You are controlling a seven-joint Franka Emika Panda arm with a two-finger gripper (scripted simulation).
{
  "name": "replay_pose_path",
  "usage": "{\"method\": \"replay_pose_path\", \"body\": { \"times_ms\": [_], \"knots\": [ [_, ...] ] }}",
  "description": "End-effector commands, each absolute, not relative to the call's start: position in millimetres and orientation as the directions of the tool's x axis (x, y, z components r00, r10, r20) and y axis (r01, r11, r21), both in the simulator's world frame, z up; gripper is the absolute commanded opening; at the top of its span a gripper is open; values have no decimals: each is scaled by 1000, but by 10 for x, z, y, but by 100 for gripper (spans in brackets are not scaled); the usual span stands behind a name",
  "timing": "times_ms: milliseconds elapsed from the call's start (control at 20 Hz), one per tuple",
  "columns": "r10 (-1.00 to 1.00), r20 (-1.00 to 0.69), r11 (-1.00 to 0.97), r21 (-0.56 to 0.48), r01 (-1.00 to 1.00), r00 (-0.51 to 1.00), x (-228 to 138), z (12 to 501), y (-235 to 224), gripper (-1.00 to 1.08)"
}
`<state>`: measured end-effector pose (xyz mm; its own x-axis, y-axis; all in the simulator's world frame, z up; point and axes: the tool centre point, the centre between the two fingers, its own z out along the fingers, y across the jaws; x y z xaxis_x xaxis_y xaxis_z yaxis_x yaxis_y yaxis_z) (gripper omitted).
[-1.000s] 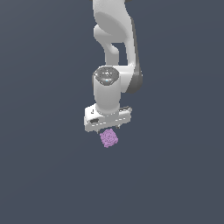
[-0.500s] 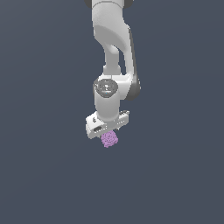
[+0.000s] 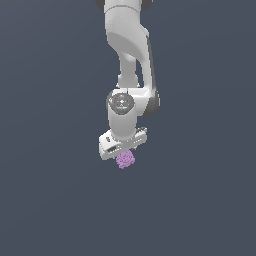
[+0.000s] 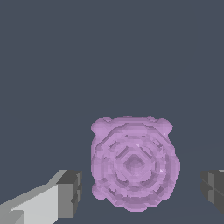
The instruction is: Pick up the object and move it to a goal position.
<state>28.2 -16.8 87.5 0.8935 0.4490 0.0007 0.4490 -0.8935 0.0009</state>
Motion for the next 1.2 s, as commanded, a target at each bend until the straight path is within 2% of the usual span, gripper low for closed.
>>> {"method": "replay_pose_path", "body": {
  "times_ms": [0, 350, 600, 650, 1100, 1150],
  "knots": [
    [449, 0, -893, 0, 449, 893, 277, 804, -168, 100],
    [452, 0, -892, 0, 452, 892, 267, 458, -166, 100],
    [453, 0, -892, 0, 453, 892, 279, 398, -166, 100],
    [453, 0, -892, 0, 453, 892, 279, 398, -166, -100],
    [453, 0, -892, 0, 453, 892, 279, 398, -166, -100],
    [456, 24, -890, 12, 456, 890, 369, 548, -141, -100]
  ]
}}
